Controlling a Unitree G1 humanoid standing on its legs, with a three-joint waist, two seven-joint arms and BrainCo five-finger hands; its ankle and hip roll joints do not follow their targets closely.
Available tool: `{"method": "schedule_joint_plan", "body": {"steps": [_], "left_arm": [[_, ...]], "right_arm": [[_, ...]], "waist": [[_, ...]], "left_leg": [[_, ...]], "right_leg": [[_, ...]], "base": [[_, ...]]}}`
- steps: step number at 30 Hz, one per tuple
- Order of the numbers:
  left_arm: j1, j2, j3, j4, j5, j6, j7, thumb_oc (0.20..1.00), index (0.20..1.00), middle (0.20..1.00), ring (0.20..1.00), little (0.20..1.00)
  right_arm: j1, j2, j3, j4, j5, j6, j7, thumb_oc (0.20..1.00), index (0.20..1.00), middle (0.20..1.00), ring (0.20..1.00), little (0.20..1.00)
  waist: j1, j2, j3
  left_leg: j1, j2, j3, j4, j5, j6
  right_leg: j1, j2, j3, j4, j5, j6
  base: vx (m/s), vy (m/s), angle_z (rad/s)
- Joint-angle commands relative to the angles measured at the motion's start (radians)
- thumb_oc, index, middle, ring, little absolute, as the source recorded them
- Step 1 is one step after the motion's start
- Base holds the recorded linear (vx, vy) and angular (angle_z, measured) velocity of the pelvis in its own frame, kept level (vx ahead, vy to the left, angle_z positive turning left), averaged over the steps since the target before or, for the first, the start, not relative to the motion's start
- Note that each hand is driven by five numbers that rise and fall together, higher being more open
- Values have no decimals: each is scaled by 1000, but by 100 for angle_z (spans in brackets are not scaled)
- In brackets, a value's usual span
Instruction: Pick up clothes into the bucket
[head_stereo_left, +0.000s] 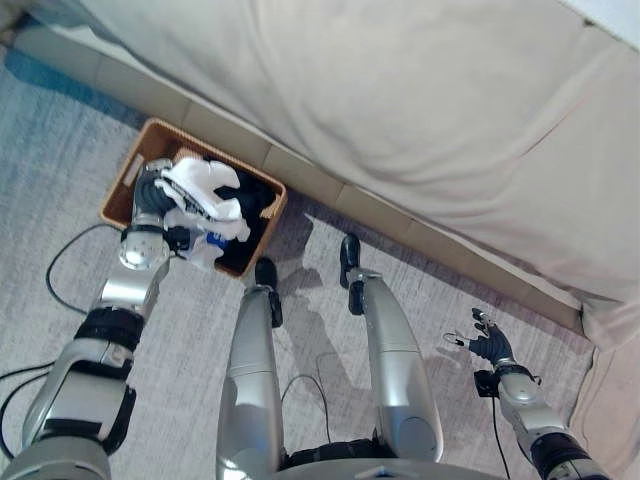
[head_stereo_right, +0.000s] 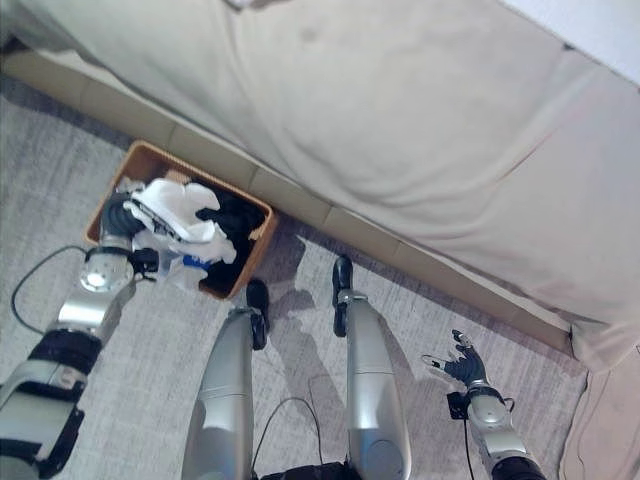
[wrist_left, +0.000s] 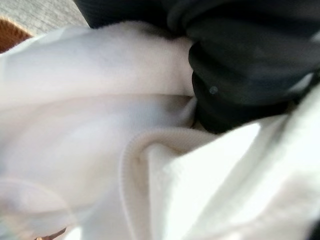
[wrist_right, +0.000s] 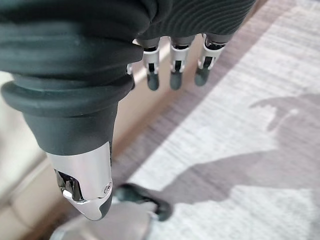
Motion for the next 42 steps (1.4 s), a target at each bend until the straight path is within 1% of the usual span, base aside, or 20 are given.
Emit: {"method": "schedule_joint_plan", "body": {"steps": [1,7,8,10,11,13,14,17,21,24,29,30,31,33,34,37,39,40,41,42], "left_arm": [[-54,39,-1,58,5,-54,53,200,200,200,200,200],[-92,31,-1,141,-8,-42,79,200,200,200,200,200],[-96,26,5,154,-5,-36,93,1000,1000,1000,1000,1000],[-105,16,8,185,-10,-27,103,1000,1000,1000,1000,1000],[-121,-8,23,223,-16,-12,135,1000,1000,1000,1000,1000],[-131,-36,42,264,-38,5,154,1000,1000,1000,1000,1000],[-131,-36,42,264,-38,5,154,1000,1000,1000,1000,1000],[-149,-53,49,335,-25,46,155,1000,1000,1000,1000,1000],[-148,-29,64,380,52,79,184,1000,1000,1000,1000,1000],[-109,14,73,350,138,88,212,1000,1000,1000,1000,1000],[19,50,172,275,126,75,221,1000,1000,1000,1000,1000],[19,50,172,274,126,75,221,1000,1000,1000,1000,1000],[70,52,210,241,122,66,228,1000,1000,1000,1000,1000],[109,47,235,207,127,61,233,1000,1000,1000,1000,1000],[187,19,282,140,134,47,246,1000,1000,1000,1000,1000],[323,-64,336,-9,150,-5,269,1000,1000,1000,1000,1000],[406,-150,361,-132,106,-87,269,1000,1000,1000,1000,1000],[432,-192,359,-164,69,-126,241,1000,1000,1000,1000,1000],[434,-193,359,-165,69,-126,241,1000,1000,1000,1000,1000],[464,-239,342,-175,60,-153,193,1000,1000,1000,1000,1000]], "right_arm": [[17,-19,26,-29,50,-57,-41,1000,1000,1000,1000,1000],[8,-12,52,-24,63,-68,-57,1000,1000,1000,1000,1000],[9,-10,56,-24,62,-69,-62,1000,1000,1000,1000,1000],[5,-7,63,-21,63,-69,-67,1000,1000,1000,1000,1000],[0,3,78,-13,63,-64,-81,1000,1000,1000,1000,1000],[-10,9,92,0,64,-56,-90,1000,1000,1000,1000,1000],[-10,9,92,0,64,-56,-90,1000,1000,1000,1000,1000],[-31,5,112,7,64,-42,-94,1000,1000,1000,1000,1000],[-59,0,125,16,61,-38,-92,1000,1000,1000,1000,1000],[-66,-3,127,5,56,-44,-89,1000,1000,1000,1000,1000],[-66,4,109,19,50,-36,-87,1000,1000,1000,1000,1000],[-66,4,109,19,50,-36,-87,1000,1000,1000,1000,1000],[-66,8,99,20,47,-30,-87,1000,1000,1000,1000,1000],[-62,9,91,22,44,-26,-86,1000,1000,1000,1000,1000],[-59,12,68,18,38,-20,-90,1000,1000,1000,1000,1000],[-34,13,20,-2,24,-21,-103,1000,1000,1000,1000,1000],[-13,4,-20,-57,1,-31,-124,1000,1000,1000,1000,1000],[-11,-2,-40,-83,-9,-44,-132,1000,1000,1000,1000,1000],[-9,-3,-40,-84,-9,-43,-132,1000,1000,1000,1000,1000],[-6,-24,-65,-143,-42,-67,-140,1000,1000,1000,1000,1000]], "waist": [[-1,-13,-23],[-3,-25,-23],[-3,-27,-23],[-4,-30,-23],[-2,-33,-23],[0,-31,-23],[0,-31,-23],[4,-28,-23],[10,-19,-23],[17,-14,-23],[36,5,-23],[35,5,-23],[44,14,-23],[47,18,-23],[52,24,-23],[65,42,-23],[70,56,-23],[73,64,-23],[72,65,-23],[75,79,-25]], "left_leg": [[-26,-12,-45,7,-11,7],[-93,-15,-49,34,-15,9],[-98,-15,-50,32,-14,9],[-105,-15,-52,33,-13,10],[-107,-15,-54,26,-10,11],[-105,-17,-57,16,-7,11],[-105,-17,-57,16,-7,11],[-83,-17,-54,-19,4,10],[-23,-16,-49,-87,25,4],[38,-9,-42,-148,42,-1],[158,-7,-35,-271,79,-11],[159,-8,-35,-271,79,-11],[221,-8,-33,-331,98,-16],[260,-8,-32,-361,105,-19],[308,-16,-21,-428,157,-17],[432,-22,-22,-518,176,-21],[502,-27,-23,-564,188,-25],[538,-30,-25,-585,193,-26],[542,-30,-26,-588,194,-26],[613,-35,-29,-627,199,-28]], "right_leg": [[10,-34,5,77,-83,12],[-53,-39,-3,96,-84,16],[-60,-39,-4,95,-84,17],[-65,-40,-6,93,-82,18],[-68,-42,-13,87,-81,18],[-65,-44,-17,76,-79,18],[-65,-44,-17,76,-79,18],[-46,-47,-23,43,-69,17],[7,-45,-25,-21,-49,20],[56,-40,-25,-76,-30,25],[172,-36,-33,-190,12,33],[172,-37,-33,-190,12,33],[233,-37,-42,-236,26,38],[267,-36,-43,-260,34,40],[315,-43,-52,-315,76,35],[424,-45,-61,-365,82,40],[494,-50,-70,-388,81,44],[524,-52,-73,-390,78,45],[527,-52,-74,-392,78,45],[589,-54,-80,-404,72,45]], "base": [[-14,-2,-5],[-4,-6,2],[0,-11,-21],[3,-13,-6],[5,-17,27],[4,-11,11],[11,-8,-17],[10,-3,9],[0,0,-2],[0,0,0],[5,-20,-6],[13,-35,-5],[25,-32,-5],[-8,-18,0],[-34,-5,4],[51,-15,3],[84,-17,-2],[67,-10,3],[100,-1,10],[64,-1,16]]}}
